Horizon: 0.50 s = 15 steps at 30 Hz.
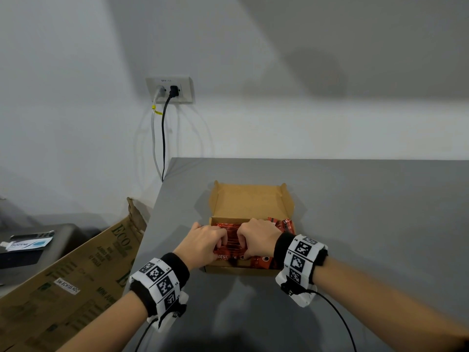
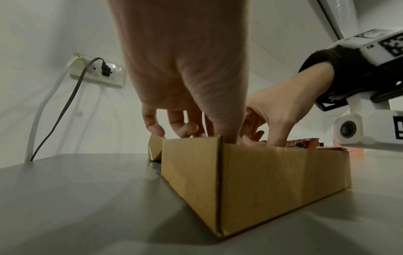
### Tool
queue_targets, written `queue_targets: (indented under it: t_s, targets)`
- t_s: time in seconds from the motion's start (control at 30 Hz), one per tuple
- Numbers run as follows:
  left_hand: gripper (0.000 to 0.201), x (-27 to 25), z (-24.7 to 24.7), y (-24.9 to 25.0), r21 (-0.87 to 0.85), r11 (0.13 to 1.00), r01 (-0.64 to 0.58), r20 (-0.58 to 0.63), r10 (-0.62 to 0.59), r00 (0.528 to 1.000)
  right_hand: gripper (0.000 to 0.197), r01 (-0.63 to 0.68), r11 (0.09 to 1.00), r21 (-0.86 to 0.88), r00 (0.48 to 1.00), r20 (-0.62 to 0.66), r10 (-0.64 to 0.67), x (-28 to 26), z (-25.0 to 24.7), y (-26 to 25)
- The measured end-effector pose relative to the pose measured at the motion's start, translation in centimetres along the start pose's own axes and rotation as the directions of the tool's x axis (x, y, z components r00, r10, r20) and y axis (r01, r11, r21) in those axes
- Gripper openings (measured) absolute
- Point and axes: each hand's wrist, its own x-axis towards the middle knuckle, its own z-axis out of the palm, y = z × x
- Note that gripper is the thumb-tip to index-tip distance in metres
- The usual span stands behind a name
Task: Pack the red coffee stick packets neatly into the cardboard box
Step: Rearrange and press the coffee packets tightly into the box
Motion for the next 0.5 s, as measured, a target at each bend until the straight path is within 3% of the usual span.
queue_targets:
  t_s: [0.17,0.27,0.4,0.5]
  targets:
    - [0.022,-0.3,-0.1,-0.1,-0.011,1.0,0.0,0.003,0.0,1.0,0.019,-0.125,0.946,0.299,0.975,-0.139,0.173,-0.9,-2.3,3.1]
    - [0.022,-0.3,-0.1,-0.2,-0.012,1.0,-0.008,0.007,0.008,1.0,0.015,-0.179,0.945,0.272,0.944,-0.224,0.243,-2.3,-3.3,6.1]
    - [0.021,-0.1,-0.1,0.0,-0.028,0.999,-0.02,-0.019,0.02,1.0,0.047,-0.045,0.998,0.052,0.996,-0.068,0.048,-4.0,-2.1,7.0]
    - [0.021,0.1,-0.3,0.2,-0.048,0.999,-0.01,-0.018,0.009,1.0,0.061,0.052,0.996,-0.077,0.998,-0.017,-0.054,-4.0,-0.7,6.1]
